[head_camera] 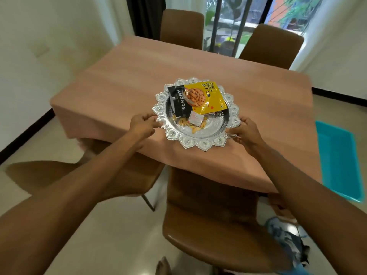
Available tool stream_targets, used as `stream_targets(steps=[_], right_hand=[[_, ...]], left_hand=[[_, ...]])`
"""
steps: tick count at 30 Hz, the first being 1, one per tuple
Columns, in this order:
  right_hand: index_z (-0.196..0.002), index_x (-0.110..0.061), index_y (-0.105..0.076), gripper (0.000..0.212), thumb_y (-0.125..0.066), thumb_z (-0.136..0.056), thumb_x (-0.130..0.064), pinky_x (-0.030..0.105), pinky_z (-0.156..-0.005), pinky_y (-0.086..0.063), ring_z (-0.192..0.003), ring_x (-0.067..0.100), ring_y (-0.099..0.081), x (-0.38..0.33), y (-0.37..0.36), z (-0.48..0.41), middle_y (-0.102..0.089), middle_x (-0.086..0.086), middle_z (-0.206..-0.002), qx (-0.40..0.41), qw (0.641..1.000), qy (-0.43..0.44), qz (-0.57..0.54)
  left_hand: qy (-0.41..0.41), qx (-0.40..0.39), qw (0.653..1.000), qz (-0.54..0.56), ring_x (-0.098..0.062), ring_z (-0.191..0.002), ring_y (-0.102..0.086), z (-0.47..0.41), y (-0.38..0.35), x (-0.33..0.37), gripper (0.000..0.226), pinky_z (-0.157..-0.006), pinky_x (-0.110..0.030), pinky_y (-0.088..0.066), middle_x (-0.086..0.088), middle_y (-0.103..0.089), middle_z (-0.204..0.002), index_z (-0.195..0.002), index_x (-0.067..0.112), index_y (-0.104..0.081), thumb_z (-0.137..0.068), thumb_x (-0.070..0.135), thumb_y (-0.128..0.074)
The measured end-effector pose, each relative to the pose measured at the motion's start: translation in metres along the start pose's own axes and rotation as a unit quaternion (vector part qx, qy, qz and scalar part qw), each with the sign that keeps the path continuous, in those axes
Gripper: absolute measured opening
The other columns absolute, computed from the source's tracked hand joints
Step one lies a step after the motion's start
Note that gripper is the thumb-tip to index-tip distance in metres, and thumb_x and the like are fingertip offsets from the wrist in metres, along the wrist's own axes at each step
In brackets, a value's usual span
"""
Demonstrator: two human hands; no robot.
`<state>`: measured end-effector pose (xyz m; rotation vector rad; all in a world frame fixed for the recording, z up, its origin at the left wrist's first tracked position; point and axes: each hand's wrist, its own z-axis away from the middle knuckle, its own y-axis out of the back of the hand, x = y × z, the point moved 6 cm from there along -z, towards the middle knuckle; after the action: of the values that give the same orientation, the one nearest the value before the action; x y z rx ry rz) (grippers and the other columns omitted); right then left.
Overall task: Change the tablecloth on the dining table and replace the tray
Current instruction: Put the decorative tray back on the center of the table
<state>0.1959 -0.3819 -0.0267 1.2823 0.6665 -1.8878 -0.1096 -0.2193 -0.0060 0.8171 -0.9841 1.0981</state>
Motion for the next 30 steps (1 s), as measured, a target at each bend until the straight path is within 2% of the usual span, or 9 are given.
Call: stream_targets(steps=[2, 4, 10, 15, 18, 22, 27, 30], right_hand=[[-0.117, -0.016, -0.052, 0.057, -0.073, -0.075, 0.015, 0.024, -0.058, -0.054, -0.080, 0.014, -0.066, -0.004, -0.026, -0.010, -0.068, 0.000, -0.099, 0.007, 1.000, -0.001, 0.001], [-0.118, -0.015, -0.051, 0.058, -0.073, -0.074, 0.016, 0.024, -0.057, -0.054, -0.076, 0.014, -0.066, -0.007, -0.039, -0.020, -0.068, 0.000, -0.096, 0.015, 1.000, -0.002, 0.008], [-0.119, -0.013, -0.050, 0.059, -0.072, -0.074, 0.018, 0.019, -0.050, -0.053, -0.073, 0.013, -0.063, -0.027, -0.065, -0.073, -0.066, 0.002, -0.094, 0.008, 1.000, 0.005, 0.006], [-0.121, -0.011, -0.049, 0.062, -0.072, -0.073, 0.021, 0.019, -0.048, -0.052, -0.073, 0.014, -0.064, -0.037, -0.068, -0.105, -0.066, 0.004, -0.096, 0.021, 1.000, 0.011, -0.014], [-0.121, -0.011, -0.049, 0.063, -0.073, -0.072, 0.021, 0.024, -0.051, -0.055, -0.076, 0.018, -0.065, -0.036, -0.062, -0.124, -0.067, 0.006, -0.099, 0.043, 0.999, 0.011, -0.024], [-0.120, -0.012, -0.051, 0.063, -0.074, -0.070, 0.020, 0.035, -0.065, -0.057, -0.080, 0.021, -0.065, -0.037, -0.050, -0.154, -0.068, 0.008, -0.102, 0.080, 0.996, 0.006, -0.046], [-0.122, -0.012, -0.051, 0.062, -0.071, -0.073, 0.020, 0.026, -0.057, -0.054, -0.077, 0.015, -0.064, -0.056, -0.045, -0.197, -0.067, 0.005, -0.101, 0.134, 0.988, 0.008, -0.075], [-0.122, -0.011, -0.054, 0.060, -0.071, -0.072, 0.019, 0.029, -0.063, -0.053, -0.078, 0.016, -0.064, -0.068, -0.052, -0.220, -0.068, 0.005, -0.100, 0.147, 0.986, 0.016, -0.084]], left_hand=[[0.002, 0.000, 1.000, 0.003, -0.012, -0.086, -0.062, -0.019, 0.020, 0.005, 0.030, -0.066, -0.022, -0.045, 0.004, -0.072, -0.099, -0.101, 0.018, -0.067, -0.080, -0.001, -0.077], [0.008, 0.005, 1.000, 0.006, -0.012, -0.087, -0.062, -0.034, 0.029, 0.006, 0.032, -0.066, -0.022, -0.045, 0.002, -0.072, -0.103, -0.105, 0.017, -0.068, -0.080, -0.002, -0.076], [0.029, 0.031, 0.999, 0.013, -0.011, -0.082, -0.063, -0.083, 0.033, 0.012, 0.030, -0.062, -0.021, -0.045, 0.002, -0.071, -0.103, -0.094, 0.020, -0.065, -0.081, -0.004, -0.075], [0.036, 0.023, 0.999, 0.004, -0.007, -0.072, -0.060, -0.118, 0.022, 0.027, 0.030, -0.063, -0.022, -0.042, 0.008, -0.070, -0.091, -0.090, 0.021, -0.064, -0.081, -0.007, -0.073], [0.043, 0.012, 0.999, -0.013, -0.006, -0.074, -0.061, -0.143, 0.009, 0.036, 0.031, -0.064, -0.022, -0.043, 0.008, -0.070, -0.094, -0.091, 0.021, -0.064, -0.081, -0.007, -0.072], [0.045, -0.017, 0.998, -0.032, -0.007, -0.082, -0.062, -0.186, -0.016, 0.054, 0.034, -0.069, -0.023, -0.045, 0.003, -0.070, -0.109, -0.103, 0.018, -0.066, -0.080, -0.005, -0.073], [0.051, -0.061, 0.996, -0.027, -0.007, -0.082, -0.063, -0.253, -0.051, 0.079, 0.038, -0.070, -0.024, -0.045, 0.003, -0.070, -0.110, -0.109, 0.018, -0.066, -0.080, -0.006, -0.072], [0.051, -0.075, 0.996, -0.021, -0.008, -0.084, -0.063, -0.285, -0.056, 0.092, 0.037, -0.071, -0.025, -0.045, 0.004, -0.070, -0.108, -0.106, 0.020, -0.066, -0.081, -0.006, -0.072]])
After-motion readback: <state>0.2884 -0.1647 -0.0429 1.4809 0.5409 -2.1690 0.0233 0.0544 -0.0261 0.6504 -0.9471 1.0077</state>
